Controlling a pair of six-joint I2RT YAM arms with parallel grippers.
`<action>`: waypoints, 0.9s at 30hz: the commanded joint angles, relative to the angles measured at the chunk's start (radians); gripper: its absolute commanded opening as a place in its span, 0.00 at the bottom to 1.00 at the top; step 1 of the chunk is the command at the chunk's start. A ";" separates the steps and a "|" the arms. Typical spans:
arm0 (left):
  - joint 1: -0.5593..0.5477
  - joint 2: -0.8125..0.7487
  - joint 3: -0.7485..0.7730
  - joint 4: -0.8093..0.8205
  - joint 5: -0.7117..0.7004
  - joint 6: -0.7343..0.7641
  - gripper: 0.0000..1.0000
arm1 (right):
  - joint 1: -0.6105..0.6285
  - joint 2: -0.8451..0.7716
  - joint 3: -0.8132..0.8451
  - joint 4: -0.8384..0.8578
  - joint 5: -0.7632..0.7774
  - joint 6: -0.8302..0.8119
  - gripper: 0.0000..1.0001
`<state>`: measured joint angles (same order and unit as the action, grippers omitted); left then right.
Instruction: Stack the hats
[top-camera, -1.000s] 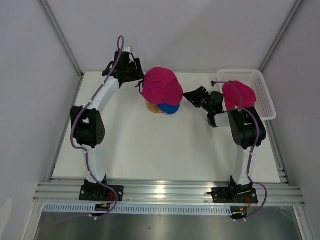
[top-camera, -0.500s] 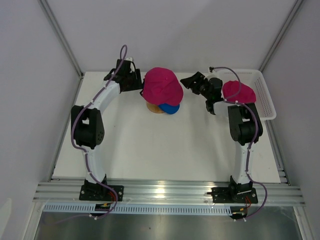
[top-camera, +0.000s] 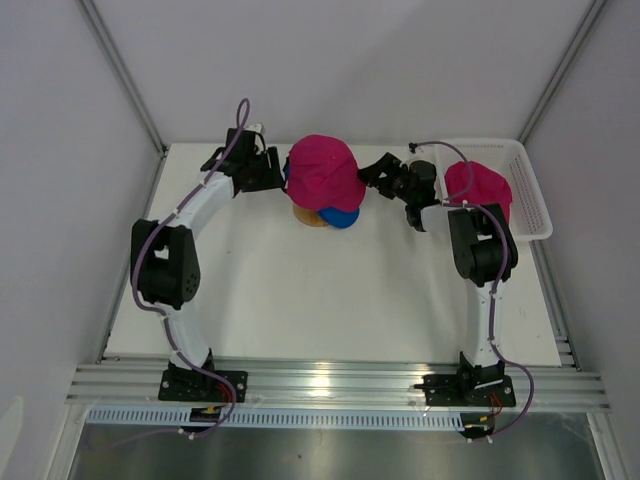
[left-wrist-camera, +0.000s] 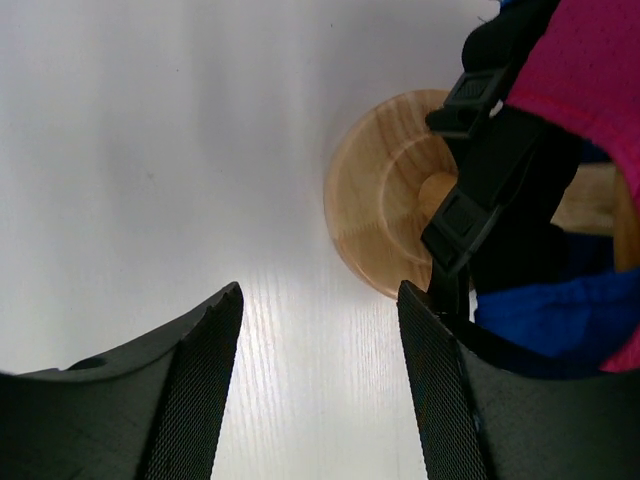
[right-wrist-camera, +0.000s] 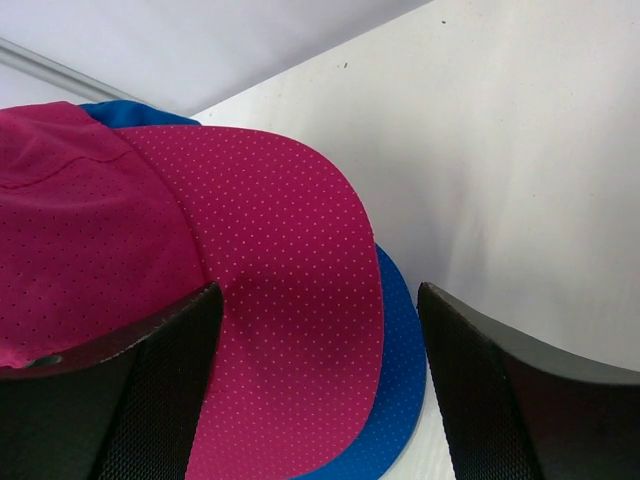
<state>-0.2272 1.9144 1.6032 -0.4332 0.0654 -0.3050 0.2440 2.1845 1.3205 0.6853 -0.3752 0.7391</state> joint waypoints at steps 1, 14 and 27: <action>0.031 -0.129 -0.066 0.051 0.056 0.003 0.67 | 0.001 -0.012 0.010 0.022 0.001 -0.014 0.82; 0.061 -0.198 -0.144 0.145 0.230 -0.071 0.69 | 0.006 -0.006 -0.007 0.057 0.012 0.020 0.82; 0.040 -0.080 -0.066 0.099 0.148 -0.065 0.63 | 0.001 -0.012 0.002 0.054 0.019 0.020 0.82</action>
<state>-0.1806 1.8030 1.4902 -0.3206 0.2478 -0.3668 0.2447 2.1845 1.3025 0.6926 -0.3725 0.7593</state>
